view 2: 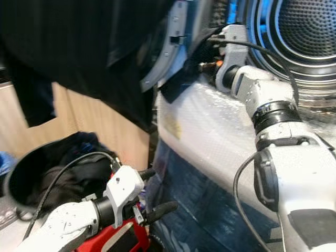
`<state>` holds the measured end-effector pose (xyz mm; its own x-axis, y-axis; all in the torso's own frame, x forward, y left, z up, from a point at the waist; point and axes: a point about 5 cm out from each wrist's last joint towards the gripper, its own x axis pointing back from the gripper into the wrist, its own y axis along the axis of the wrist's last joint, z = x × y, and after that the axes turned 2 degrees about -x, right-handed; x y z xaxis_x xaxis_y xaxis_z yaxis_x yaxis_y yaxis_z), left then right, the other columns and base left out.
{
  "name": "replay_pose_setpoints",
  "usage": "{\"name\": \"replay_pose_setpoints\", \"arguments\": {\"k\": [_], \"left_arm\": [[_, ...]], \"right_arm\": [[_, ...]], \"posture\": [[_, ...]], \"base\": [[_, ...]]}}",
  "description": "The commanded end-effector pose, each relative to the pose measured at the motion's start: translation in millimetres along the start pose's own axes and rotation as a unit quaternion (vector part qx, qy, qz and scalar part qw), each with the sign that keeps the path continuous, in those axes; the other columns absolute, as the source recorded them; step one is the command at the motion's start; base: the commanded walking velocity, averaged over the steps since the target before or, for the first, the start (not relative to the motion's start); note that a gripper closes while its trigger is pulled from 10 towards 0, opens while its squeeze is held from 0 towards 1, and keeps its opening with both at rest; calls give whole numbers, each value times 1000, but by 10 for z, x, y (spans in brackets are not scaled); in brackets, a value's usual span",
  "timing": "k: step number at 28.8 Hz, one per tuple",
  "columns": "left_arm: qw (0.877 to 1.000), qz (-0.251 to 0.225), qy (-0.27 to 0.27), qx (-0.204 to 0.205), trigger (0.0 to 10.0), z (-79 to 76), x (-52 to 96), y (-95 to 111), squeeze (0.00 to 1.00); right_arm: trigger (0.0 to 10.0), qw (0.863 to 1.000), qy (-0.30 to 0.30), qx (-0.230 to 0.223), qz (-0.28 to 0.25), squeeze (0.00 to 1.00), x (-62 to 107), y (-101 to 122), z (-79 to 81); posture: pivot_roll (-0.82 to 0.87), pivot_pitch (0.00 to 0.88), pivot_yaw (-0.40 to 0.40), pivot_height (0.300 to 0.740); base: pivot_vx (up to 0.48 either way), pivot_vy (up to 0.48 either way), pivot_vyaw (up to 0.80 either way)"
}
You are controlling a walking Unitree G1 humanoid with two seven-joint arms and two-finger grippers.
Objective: Clothes washing
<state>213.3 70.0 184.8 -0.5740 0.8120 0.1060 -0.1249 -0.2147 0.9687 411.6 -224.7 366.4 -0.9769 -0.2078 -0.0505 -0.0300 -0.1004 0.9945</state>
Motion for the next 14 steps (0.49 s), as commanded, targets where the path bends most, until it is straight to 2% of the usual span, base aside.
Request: {"name": "replay_pose_setpoints", "arguments": {"k": [1,3,6,9,14], "left_arm": [[1000,2,-1,5,10000,-37,4,-1,0],[1000,2,-2,6,10000,-41,8,-1,0],[1000,2,-2,8,10000,-47,5,-1,0],[1000,2,-2,11,10000,-56,4,4,0],[1000,0,-3,16,10000,-69,-4,8,0]], "right_arm": [[10000,999,25,17,-26,0,-15,134,95],[10000,997,60,41,-18,0,-10,122,124],[10000,992,123,38,6,0,-1,63,180],[10000,979,186,83,25,0,11,32,254],[10000,981,182,65,17,0,6,58,261]], "posture": [[90,0,-118,740],[87,0,-116,740],[86,0,-115,740],[79,0,-112,740],[75,0,-109,740]], "base": [[0,0,0],[0,0,0],[0,0,0],[0,0,0],[0,0,0]]}}
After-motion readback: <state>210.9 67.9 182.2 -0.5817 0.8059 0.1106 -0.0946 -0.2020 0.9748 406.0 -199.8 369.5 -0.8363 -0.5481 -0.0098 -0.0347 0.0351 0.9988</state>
